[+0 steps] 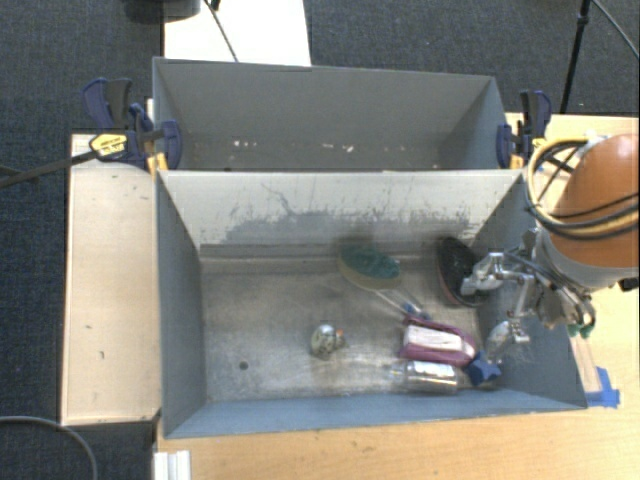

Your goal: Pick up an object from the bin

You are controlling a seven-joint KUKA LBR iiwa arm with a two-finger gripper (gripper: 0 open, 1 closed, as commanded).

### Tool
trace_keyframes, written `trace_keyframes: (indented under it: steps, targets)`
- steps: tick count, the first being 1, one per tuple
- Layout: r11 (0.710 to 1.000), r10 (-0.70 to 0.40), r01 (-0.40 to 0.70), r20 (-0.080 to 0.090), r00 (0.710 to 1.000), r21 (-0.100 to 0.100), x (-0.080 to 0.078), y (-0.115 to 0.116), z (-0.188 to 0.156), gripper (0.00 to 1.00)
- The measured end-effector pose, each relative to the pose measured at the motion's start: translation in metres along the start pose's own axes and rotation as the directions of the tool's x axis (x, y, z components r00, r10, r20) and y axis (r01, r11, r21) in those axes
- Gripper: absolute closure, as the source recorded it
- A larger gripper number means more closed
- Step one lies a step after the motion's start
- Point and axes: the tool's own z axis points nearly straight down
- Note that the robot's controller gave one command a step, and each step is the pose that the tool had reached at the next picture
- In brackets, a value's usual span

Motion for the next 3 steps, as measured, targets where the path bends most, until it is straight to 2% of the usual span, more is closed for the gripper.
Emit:
trace_keyframes:
  steps: [1,2,3]
  targets:
    - [0.982,-0.189,0.189,0.006,0.982,0.001,-0.003,0.010,0.129,0.00]
    - [0.982,-0.190,0.190,0.010,0.982,0.003,-0.005,0.010,0.126,1.00]
    - [0.982,-0.189,0.189,0.008,0.982,0.002,-0.011,0.022,-0.109,1.00]
